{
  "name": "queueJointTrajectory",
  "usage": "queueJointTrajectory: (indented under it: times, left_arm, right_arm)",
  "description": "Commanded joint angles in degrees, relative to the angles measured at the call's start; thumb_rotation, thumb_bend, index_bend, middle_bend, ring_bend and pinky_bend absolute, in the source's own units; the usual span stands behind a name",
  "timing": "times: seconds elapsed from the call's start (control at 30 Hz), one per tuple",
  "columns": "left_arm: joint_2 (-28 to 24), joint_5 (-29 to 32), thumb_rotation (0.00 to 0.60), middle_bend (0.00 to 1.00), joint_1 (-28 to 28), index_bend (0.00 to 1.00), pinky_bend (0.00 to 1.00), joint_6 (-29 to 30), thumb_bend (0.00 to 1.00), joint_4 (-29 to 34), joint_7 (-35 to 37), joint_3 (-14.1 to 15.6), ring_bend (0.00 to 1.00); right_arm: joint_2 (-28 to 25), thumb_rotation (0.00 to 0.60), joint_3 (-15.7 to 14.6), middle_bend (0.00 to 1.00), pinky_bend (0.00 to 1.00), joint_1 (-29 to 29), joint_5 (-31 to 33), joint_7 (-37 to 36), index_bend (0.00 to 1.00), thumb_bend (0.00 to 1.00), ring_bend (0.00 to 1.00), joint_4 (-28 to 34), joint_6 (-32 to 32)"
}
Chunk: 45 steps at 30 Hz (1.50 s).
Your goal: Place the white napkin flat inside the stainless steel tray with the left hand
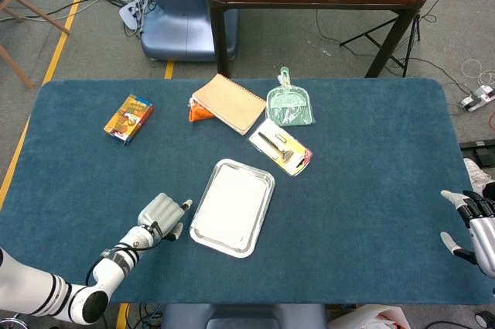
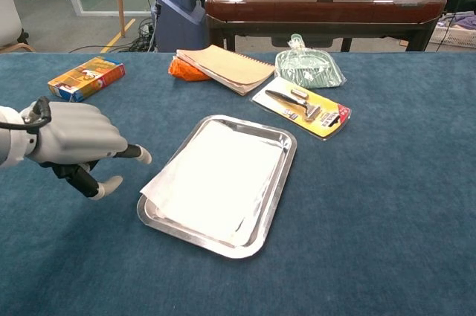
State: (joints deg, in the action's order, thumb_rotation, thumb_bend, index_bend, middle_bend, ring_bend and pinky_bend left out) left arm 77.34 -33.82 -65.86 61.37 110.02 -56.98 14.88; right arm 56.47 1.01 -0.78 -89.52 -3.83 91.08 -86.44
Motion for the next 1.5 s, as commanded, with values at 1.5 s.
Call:
queueJointTrajectory:
  times: [1.5]
  left_arm:
    - [0.9,1.4,0.178,1.00,0.3,0.12,1.00,0.2,0.52,4.7,-5.3,-1.5,0.99]
  right_arm:
    - [-0.4,0.600,-0.1,0.25,0.22,0.1,0.4,0.6,0.21,0.27,0.14,0.6,0.0]
